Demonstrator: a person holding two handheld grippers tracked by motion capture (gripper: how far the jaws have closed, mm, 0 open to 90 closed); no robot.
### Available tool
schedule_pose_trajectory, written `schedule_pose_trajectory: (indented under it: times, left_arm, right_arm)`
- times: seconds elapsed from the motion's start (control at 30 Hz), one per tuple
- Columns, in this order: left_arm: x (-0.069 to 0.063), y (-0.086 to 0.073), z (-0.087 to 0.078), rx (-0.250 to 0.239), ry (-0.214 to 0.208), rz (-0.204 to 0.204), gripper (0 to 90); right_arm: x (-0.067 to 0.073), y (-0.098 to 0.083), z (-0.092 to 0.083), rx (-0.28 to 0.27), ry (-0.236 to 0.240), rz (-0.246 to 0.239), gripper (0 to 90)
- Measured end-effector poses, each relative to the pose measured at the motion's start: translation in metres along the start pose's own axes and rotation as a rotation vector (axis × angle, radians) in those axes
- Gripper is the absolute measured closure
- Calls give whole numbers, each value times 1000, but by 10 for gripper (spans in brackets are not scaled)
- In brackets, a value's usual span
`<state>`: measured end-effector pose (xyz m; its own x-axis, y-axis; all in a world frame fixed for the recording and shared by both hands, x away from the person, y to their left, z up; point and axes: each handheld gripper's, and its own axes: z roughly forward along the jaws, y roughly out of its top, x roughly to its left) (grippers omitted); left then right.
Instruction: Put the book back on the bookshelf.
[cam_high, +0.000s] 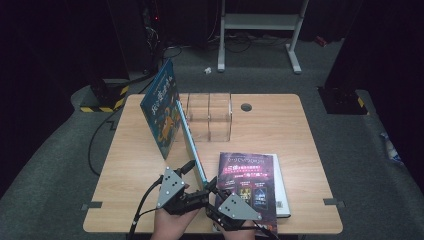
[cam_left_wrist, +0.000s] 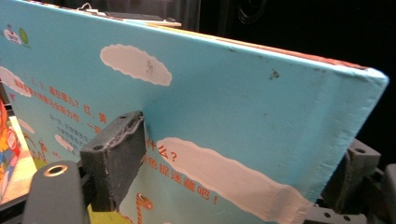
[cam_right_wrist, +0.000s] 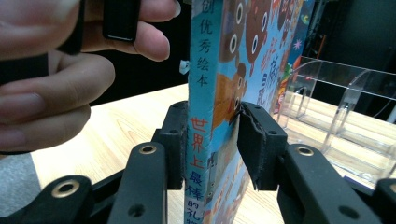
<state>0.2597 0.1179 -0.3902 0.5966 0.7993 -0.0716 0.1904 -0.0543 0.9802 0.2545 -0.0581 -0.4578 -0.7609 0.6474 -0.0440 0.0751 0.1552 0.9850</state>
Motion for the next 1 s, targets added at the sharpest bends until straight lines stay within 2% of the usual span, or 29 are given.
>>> schedule_pose_trajectory:
  times: [0.17, 0.37, 0.53, 0.67, 0.77, 0.83, 0.9, 1.0]
  left_arm:
    - [-2, -1, 0, -3, 25, 21, 198]
    - [-1, -2, -1, -8, 28, 32, 201]
    - [-2, -2, 0, -6, 34, 41, 205]
    - [-1, -1, -2, -5, 35, 48, 208]
    - [-1, -1, -3, -2, 38, 58, 212]
    - [0, -1, -5, -1, 39, 57, 214]
    - [0, -1, -6, 1, 39, 59, 216]
    - [0, -1, -8, 6, 42, 66, 222]
  right_arm:
    - [-4, 3, 0, -8, 37, 19, 613]
    - [-6, 4, -3, -14, 78, 16, 584]
    - [-7, 4, -12, -25, 91, 6, 552]
    - [-11, -2, -29, -17, 97, 9, 544]
    - [-22, -6, -45, -31, 88, 16, 539]
    - [-31, -9, -53, -35, 63, 30, 539]
    - [-45, -11, -59, -30, 23, 52, 538]
    - [-71, -14, -67, -17, -64, 53, 539]
